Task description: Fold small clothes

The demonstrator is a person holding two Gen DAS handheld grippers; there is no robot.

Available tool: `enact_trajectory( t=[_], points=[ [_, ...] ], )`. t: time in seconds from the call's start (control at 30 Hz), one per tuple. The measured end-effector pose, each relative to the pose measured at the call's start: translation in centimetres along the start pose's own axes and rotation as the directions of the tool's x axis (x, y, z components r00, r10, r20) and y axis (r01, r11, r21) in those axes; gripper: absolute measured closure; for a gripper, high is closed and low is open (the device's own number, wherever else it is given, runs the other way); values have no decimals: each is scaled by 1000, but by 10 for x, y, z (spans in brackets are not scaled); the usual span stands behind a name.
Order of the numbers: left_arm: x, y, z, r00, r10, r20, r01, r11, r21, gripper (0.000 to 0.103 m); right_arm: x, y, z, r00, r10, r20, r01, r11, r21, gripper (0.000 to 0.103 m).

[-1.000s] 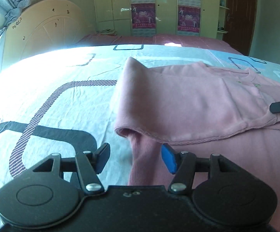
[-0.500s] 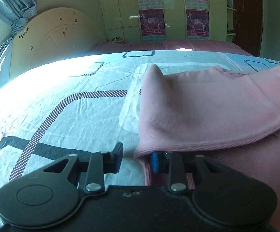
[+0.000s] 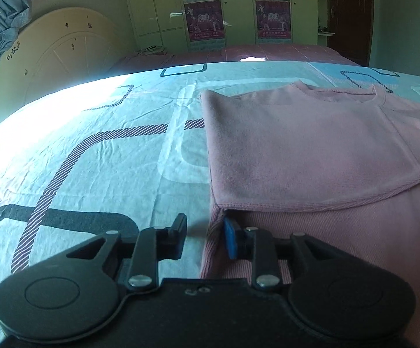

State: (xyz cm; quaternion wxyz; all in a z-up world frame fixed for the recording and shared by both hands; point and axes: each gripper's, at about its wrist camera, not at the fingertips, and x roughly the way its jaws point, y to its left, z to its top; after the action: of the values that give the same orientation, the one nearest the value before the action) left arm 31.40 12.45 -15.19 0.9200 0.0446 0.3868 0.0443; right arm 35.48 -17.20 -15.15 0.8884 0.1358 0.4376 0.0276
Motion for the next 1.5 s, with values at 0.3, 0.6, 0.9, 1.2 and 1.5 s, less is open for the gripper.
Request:
enact_trajectory(
  t=[0.3, 0.6, 0.9, 1.2, 1.5],
  points=[
    [8, -3, 40, 998, -50, 43, 54, 993, -108, 76, 26, -10, 3, 995, 42, -95, -37, 998, 60, 48],
    [66, -38, 70, 996, -83, 17, 84, 994, -69, 75, 16, 8, -2, 999, 2, -43, -6, 997, -77, 90],
    [81, -32, 85, 997, -75, 30, 77, 993, -86, 75, 15, -4, 12, 999, -23, 34, 26, 997, -75, 94],
    [129, -18, 108, 999, -27, 21, 29, 991, -130, 76, 63, 14, 25, 999, -49, 14, 50, 991, -123, 43],
    [122, -23, 105, 998, 17, 56, -9, 990, -141, 81, 68, 28, 31, 999, -24, 39, 30, 985, -169, 94]
  ],
)
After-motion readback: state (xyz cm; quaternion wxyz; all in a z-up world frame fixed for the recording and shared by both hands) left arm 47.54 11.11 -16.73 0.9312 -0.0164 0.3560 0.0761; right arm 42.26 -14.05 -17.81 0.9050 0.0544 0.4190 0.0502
